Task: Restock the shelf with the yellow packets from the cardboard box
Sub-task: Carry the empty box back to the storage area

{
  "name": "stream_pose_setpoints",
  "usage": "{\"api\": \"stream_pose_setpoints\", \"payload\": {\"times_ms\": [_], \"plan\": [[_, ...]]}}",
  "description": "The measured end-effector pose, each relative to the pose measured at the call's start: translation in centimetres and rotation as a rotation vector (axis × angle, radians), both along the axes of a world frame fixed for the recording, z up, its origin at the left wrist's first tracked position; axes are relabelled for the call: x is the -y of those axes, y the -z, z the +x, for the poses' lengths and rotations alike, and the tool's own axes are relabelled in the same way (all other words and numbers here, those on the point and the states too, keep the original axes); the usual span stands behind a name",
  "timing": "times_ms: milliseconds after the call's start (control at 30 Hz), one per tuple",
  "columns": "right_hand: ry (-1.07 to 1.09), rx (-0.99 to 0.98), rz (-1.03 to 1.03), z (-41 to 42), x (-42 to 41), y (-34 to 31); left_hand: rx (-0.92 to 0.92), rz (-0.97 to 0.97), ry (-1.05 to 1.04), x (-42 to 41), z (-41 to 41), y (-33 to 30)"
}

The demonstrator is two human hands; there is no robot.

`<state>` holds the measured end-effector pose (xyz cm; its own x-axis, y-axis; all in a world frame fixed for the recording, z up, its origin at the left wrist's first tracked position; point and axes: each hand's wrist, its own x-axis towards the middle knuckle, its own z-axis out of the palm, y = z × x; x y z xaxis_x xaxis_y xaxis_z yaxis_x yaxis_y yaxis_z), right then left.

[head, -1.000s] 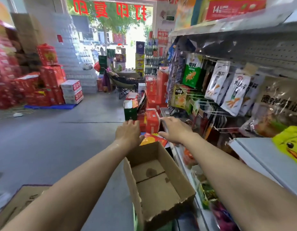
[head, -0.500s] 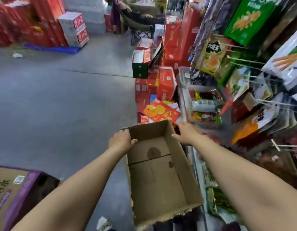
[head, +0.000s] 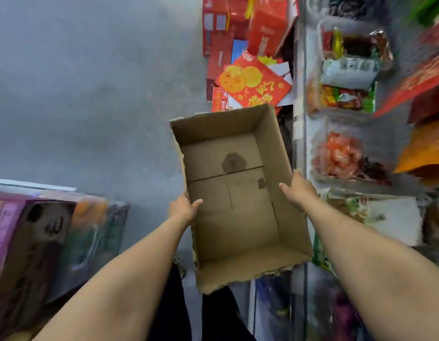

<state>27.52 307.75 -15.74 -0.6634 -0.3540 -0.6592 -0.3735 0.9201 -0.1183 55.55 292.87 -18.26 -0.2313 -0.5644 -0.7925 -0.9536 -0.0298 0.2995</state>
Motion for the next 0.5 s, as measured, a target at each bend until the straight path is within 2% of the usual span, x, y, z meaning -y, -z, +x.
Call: {"api": "stream_pose_setpoints", "payload": {"times_ms": [267, 500], "plan": [[0.24, -0.048, -0.184, 0.0, -0.9, 0.5, -0.048, -0.048, -0.216, -0.5, 1.7, 0.5], [0.326, 0.038, -0.196, 3.4, -0.2, 0.0, 0.014, -0.178, -0.16, 3.0, 5.0, -0.8]]}}
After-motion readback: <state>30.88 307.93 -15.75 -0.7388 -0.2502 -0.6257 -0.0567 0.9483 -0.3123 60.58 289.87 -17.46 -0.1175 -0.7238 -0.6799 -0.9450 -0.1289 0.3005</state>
